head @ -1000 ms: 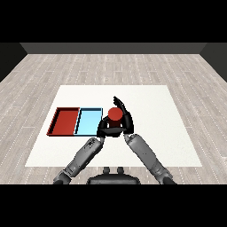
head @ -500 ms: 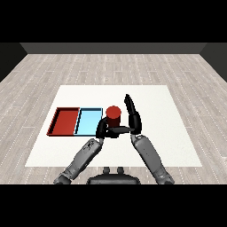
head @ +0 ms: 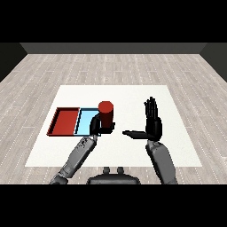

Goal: Pick the red can and put it in the red box

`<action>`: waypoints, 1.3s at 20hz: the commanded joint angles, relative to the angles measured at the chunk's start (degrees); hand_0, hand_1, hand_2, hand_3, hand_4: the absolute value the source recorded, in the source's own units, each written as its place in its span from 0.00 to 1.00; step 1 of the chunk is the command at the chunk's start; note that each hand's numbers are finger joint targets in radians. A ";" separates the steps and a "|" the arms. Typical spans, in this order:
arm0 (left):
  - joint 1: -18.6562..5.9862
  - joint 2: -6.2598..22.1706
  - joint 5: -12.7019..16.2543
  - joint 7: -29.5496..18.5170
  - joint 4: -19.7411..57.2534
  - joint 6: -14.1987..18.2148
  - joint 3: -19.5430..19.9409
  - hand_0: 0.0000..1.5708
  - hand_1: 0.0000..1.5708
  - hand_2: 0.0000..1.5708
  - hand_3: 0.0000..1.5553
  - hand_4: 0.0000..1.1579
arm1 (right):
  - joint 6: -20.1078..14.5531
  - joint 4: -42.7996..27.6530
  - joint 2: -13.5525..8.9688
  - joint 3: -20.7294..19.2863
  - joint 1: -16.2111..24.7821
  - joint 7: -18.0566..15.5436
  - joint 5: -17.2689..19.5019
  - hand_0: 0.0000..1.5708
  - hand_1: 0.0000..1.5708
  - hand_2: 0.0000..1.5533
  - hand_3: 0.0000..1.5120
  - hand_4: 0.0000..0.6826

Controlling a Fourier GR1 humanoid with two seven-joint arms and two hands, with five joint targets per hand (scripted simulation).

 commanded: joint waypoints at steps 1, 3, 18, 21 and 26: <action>2.35 5.63 0.13 2.78 -4.37 -2.33 3.20 1.00 1.00 1.00 0.94 0.99 | 4.34 -4.87 -4.97 -5.53 7.01 -2.60 -3.69 0.00 0.00 0.00 0.00 0.00; -1.14 4.59 -1.59 1.16 0.42 -1.42 5.42 1.00 1.00 1.00 0.94 0.98 | 4.11 -4.91 -4.82 -6.99 10.22 -2.40 -4.36 0.00 0.00 0.00 0.00 0.00; -8.75 26.62 -4.49 12.63 21.79 -3.73 22.09 1.00 1.00 1.00 0.95 0.98 | 8.47 -0.76 -6.48 -13.50 17.61 -6.61 -8.67 0.00 0.00 0.00 0.00 0.00; -4.32 26.94 -6.84 2.75 30.88 -4.34 22.86 1.00 1.00 0.99 0.96 0.93 | 10.27 1.43 -5.92 -13.77 17.12 -9.62 -9.62 0.00 0.00 0.00 0.00 0.00; -10.97 28.55 -8.19 -1.58 48.93 -7.52 25.81 1.00 1.00 0.97 0.93 0.89 | 8.14 3.26 -4.68 -11.23 14.73 -9.99 -4.57 0.00 0.00 0.00 0.00 0.00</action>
